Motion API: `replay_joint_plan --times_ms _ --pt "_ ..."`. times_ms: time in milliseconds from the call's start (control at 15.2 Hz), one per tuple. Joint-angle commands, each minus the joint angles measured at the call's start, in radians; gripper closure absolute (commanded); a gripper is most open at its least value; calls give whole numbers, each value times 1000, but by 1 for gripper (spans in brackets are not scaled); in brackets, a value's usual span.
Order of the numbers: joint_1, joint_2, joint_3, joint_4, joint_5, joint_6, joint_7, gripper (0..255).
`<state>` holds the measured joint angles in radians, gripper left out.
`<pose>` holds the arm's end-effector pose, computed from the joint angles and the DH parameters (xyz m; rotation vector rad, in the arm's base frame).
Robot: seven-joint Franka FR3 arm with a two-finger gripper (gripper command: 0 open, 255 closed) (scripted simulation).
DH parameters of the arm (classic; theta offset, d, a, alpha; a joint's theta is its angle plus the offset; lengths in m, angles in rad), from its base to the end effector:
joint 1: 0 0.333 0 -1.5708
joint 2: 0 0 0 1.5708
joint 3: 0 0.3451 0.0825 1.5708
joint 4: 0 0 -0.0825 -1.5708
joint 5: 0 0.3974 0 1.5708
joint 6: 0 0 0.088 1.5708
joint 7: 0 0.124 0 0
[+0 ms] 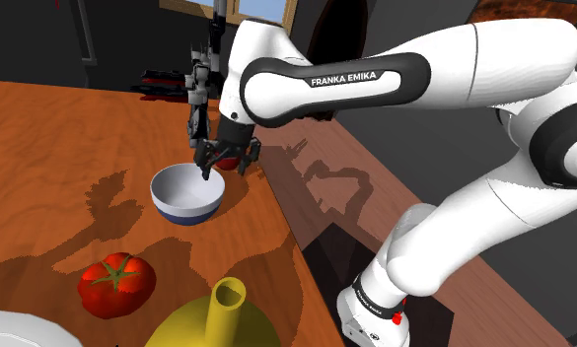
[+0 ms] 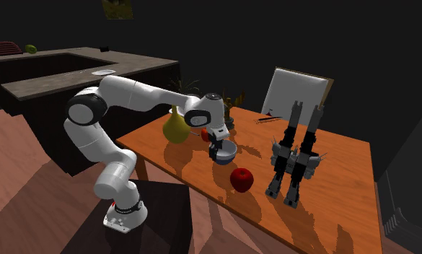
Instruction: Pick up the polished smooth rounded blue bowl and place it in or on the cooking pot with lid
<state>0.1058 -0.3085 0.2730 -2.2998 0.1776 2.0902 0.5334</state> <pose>0.4324 0.1910 0.4797 -3.0099 0.3699 -0.0743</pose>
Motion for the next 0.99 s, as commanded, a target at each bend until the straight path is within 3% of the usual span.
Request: replay_joint_plan --times_ms 0,330,792,858,924 --pt "0 19 5 -10 0 31 4 0" --pt "2 49 14 -45 -1 95 6 0" --pt "2 49 14 -45 -1 95 6 0" --pt "2 49 14 -45 -1 95 6 255" --pt "2 49 14 -45 -1 95 6 255"
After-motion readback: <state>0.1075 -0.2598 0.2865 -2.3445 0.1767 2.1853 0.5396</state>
